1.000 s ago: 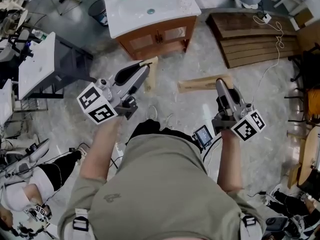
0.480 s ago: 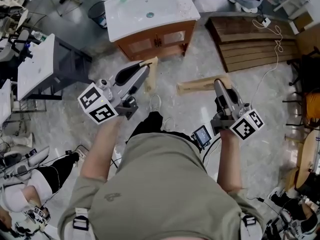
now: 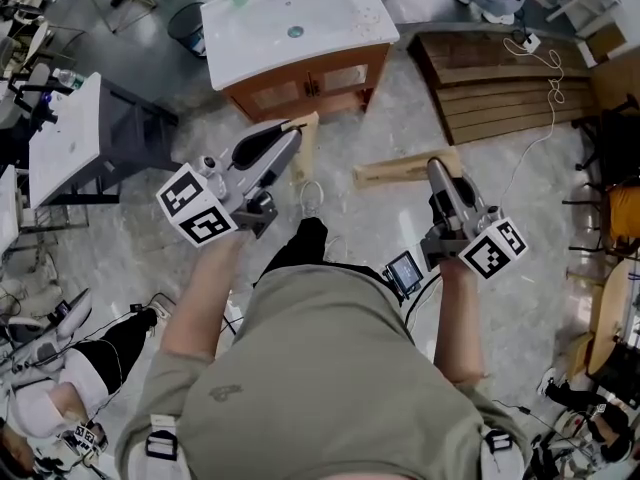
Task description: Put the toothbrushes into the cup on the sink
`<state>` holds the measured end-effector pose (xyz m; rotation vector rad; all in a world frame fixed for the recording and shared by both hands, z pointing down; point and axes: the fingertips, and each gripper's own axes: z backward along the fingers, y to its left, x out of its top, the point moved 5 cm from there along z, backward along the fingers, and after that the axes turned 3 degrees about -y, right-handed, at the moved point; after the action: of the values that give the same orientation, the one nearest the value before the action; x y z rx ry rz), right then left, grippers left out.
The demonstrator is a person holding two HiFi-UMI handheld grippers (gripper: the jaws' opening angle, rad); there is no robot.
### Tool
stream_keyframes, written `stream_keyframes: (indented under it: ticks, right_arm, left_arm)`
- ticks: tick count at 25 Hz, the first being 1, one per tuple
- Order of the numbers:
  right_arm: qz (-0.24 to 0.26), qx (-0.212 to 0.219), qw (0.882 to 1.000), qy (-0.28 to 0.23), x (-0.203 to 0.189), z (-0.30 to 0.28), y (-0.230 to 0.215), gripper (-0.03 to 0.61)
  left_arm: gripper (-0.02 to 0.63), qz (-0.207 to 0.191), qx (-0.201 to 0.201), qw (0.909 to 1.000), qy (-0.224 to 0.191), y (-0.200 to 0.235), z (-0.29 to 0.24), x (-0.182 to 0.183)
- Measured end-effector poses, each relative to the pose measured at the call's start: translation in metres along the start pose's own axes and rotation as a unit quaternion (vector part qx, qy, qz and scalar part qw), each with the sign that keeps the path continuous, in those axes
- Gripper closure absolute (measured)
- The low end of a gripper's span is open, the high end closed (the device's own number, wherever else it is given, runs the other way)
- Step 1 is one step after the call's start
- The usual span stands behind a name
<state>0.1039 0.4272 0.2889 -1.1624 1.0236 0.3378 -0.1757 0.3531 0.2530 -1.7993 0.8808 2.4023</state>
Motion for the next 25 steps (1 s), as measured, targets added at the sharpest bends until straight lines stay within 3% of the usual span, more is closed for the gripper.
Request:
stream_keyframes:
  ticks: [25]
  right_arm:
    - [-0.012, -0.011, 1.000, 0.011, 0.005, -0.118, -0.041, 0.525]
  left_arm:
    - [0.571, 0.026, -0.001, 0.9995, 0.017, 0.118, -0.034, 0.023]
